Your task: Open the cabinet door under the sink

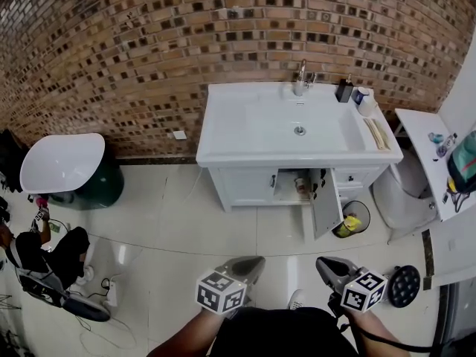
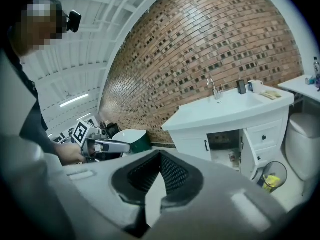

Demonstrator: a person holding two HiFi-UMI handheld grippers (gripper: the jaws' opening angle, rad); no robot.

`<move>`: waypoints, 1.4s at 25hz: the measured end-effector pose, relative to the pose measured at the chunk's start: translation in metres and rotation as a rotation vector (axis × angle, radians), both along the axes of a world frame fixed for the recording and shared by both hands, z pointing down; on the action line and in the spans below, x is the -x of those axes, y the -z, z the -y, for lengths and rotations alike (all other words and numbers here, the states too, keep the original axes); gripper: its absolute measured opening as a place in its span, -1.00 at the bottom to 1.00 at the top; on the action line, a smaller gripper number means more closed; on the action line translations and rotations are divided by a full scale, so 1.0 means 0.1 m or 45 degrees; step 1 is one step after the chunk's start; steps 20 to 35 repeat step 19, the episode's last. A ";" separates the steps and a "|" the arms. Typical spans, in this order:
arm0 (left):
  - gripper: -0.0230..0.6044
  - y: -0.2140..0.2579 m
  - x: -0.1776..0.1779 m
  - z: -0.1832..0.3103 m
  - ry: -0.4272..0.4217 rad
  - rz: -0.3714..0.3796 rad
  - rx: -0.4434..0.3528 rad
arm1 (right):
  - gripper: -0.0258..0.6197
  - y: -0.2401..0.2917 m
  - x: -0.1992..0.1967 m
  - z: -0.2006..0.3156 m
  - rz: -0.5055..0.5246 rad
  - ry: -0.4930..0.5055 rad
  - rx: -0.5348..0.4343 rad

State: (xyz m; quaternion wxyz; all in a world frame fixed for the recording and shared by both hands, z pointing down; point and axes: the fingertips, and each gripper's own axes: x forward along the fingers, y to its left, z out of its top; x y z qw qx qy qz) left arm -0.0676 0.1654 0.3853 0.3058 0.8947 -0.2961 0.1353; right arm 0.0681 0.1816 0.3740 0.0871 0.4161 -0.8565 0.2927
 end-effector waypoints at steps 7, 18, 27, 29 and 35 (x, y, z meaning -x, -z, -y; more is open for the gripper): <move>-0.88 -0.01 -0.06 0.05 0.018 0.022 -0.007 | -0.88 0.01 -0.02 0.03 -0.018 0.052 -0.033; -0.88 -0.05 -0.06 0.07 0.004 0.054 0.005 | -0.88 -0.01 -0.06 0.09 -0.011 0.047 -0.027; -0.88 -0.05 -0.07 0.06 0.000 0.056 0.006 | -0.88 -0.01 -0.07 0.08 -0.010 0.046 -0.026; -0.88 -0.05 -0.07 0.06 0.000 0.056 0.006 | -0.88 -0.01 -0.07 0.08 -0.010 0.046 -0.026; -0.88 -0.05 -0.07 0.06 0.000 0.056 0.006 | -0.88 -0.01 -0.07 0.08 -0.010 0.046 -0.026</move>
